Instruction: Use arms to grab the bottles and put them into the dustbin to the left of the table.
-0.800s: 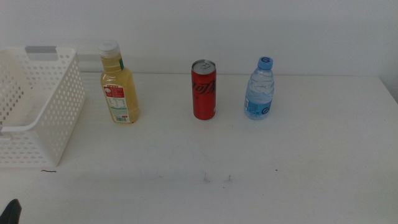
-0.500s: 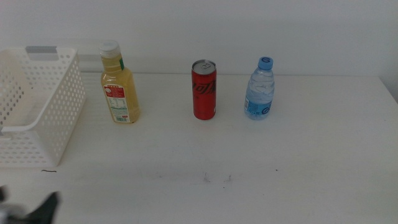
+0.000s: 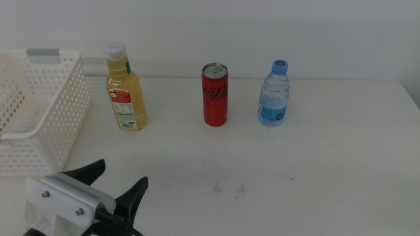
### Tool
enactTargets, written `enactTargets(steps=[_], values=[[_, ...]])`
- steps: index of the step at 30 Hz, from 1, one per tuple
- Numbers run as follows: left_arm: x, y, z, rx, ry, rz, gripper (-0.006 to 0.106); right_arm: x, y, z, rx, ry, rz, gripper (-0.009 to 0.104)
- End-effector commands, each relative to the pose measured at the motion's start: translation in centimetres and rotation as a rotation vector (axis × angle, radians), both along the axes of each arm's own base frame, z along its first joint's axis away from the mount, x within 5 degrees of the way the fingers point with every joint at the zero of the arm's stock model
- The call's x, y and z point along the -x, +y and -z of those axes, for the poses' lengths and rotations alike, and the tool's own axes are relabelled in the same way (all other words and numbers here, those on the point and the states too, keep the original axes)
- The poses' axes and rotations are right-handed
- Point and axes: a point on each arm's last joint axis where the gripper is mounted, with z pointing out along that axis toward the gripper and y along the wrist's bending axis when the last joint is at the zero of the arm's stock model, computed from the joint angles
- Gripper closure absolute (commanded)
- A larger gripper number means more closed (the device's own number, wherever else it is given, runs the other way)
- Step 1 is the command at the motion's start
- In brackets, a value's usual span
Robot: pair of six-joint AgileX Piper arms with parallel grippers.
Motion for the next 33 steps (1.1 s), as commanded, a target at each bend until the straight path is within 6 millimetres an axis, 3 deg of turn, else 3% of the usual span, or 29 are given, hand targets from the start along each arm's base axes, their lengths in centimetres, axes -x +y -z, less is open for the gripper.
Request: enactTargets(steps=[1,9,14,19,27,33], values=[[-0.4,-0.2,-0.4,0.045,-0.067,-0.014,0.007,0.0,-0.1,0.0,0.017,-0.011,0.005,0.004],[-1.2,-0.4,-1.0,0.078,-0.124,-0.036,0.007,0.0,-0.1,0.0,0.017,-0.011,0.005,0.004],[-3.0,-1.5,-1.1,0.050,-0.018,-0.025,0.007,0.0,-0.1,0.0,0.017,-0.011,0.005,0.004],[-7.0,-3.9,-2.0,0.039,0.009,-0.006,0.007,0.0,-0.1,0.0,0.017,-0.011,0.005,0.004],[-13.7,-7.8,0.5,0.054,0.010,0.001,0.007,0.0,-0.1,0.0,0.017,-0.011,0.005,0.004],[-17.5,-10.3,2.0,0.044,0.004,0.040,0.007,0.0,-0.1,0.0,0.017,-0.011,0.005,0.004]])
